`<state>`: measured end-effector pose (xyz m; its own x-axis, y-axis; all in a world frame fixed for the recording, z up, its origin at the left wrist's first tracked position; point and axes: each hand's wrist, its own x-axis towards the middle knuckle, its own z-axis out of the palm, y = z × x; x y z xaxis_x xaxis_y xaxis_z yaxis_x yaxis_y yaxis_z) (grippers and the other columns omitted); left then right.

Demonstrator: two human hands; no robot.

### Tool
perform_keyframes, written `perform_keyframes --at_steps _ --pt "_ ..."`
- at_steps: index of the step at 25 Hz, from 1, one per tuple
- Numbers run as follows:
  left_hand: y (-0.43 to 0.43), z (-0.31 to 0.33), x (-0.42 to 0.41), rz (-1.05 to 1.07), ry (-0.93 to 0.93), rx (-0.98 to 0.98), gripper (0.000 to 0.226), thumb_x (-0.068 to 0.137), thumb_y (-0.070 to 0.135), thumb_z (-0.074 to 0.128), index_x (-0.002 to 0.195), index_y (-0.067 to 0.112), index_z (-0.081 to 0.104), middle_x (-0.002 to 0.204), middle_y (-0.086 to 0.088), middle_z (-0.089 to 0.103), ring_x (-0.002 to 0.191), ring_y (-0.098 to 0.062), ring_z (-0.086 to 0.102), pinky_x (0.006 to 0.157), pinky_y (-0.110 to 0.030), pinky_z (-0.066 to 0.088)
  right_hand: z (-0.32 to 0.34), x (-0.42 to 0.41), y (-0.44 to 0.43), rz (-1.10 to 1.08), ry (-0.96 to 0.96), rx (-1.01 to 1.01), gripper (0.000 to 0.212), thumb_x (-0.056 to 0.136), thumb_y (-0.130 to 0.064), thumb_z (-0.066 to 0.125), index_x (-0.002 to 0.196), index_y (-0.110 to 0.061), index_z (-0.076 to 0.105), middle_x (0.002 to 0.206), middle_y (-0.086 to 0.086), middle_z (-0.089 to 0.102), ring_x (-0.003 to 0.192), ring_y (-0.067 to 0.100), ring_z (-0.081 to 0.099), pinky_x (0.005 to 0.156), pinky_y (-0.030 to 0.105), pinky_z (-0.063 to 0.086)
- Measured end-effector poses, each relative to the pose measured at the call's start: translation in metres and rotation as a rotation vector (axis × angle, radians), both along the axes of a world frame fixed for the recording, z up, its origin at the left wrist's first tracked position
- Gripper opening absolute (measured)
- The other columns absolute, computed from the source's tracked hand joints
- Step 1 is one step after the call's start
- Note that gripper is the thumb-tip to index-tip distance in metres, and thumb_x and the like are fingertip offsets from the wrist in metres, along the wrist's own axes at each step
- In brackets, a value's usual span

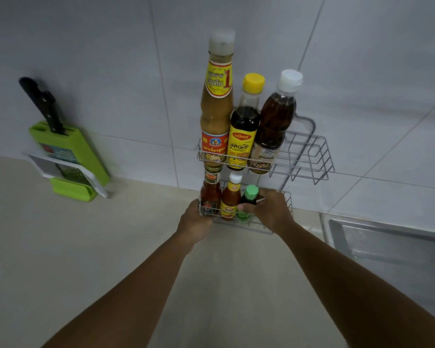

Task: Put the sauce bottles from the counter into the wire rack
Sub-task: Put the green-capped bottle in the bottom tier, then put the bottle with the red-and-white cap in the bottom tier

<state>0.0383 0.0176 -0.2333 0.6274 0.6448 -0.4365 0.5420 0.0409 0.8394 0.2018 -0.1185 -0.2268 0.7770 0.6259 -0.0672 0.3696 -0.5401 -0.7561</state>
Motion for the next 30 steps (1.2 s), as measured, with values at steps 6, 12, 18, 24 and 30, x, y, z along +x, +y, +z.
perform_keyframes --at_steps 6,12,18,24,30 --pt "-0.002 0.000 -0.001 -0.008 0.010 -0.006 0.058 0.085 0.021 0.068 0.139 0.024 0.049 0.142 -0.004 0.057 0.128 -0.028 0.054 0.091 -0.032 0.044 0.000 0.001 -0.004 0.067 0.005 -0.129 0.051 0.065 -0.035 0.094 0.108 -0.014 0.077 0.096 -0.001 0.073 0.091 0.016 0.067 0.064 0.009 0.040" --pt "-0.005 0.022 -0.014 -0.029 0.035 0.013 0.064 0.090 0.019 0.067 0.148 0.011 0.041 0.151 -0.013 0.048 0.136 -0.032 0.048 0.106 -0.037 0.041 0.001 -0.013 -0.018 0.039 -0.024 -0.169 0.084 0.068 -0.019 0.094 0.141 -0.008 0.054 0.132 0.013 0.066 0.117 0.026 0.062 0.089 0.027 0.047" --pt "0.003 0.084 -0.059 -0.232 0.027 -0.013 0.049 0.096 -0.001 0.049 0.144 0.006 0.048 0.125 -0.009 0.060 0.109 -0.021 0.055 0.078 -0.025 0.046 0.020 -0.070 -0.034 -0.219 -0.163 -0.028 0.083 0.075 -0.008 0.083 0.146 -0.005 0.040 0.137 0.021 0.046 0.126 0.036 0.048 0.104 0.044 0.048" --pt "0.052 0.136 -0.144 -0.394 0.043 -0.061 0.034 0.103 -0.005 0.030 0.129 0.011 0.046 0.096 -0.013 0.057 0.071 -0.019 0.062 0.052 -0.020 0.049 0.053 -0.163 -0.017 -0.050 -0.121 0.119 0.028 0.085 -0.002 0.065 0.112 -0.009 0.067 0.103 0.008 0.063 0.093 0.022 0.060 0.080 0.028 0.049" --pt "0.079 0.070 -0.277 -0.576 0.279 0.180 0.064 0.080 -0.019 0.047 0.138 0.007 0.049 0.138 -0.022 0.056 0.108 -0.023 0.060 0.074 -0.016 0.052 0.094 -0.274 0.002 0.669 0.212 -0.108 0.052 0.077 -0.015 0.076 0.122 -0.038 0.065 0.116 -0.006 0.067 0.083 0.018 0.070 0.075 0.032 0.058"
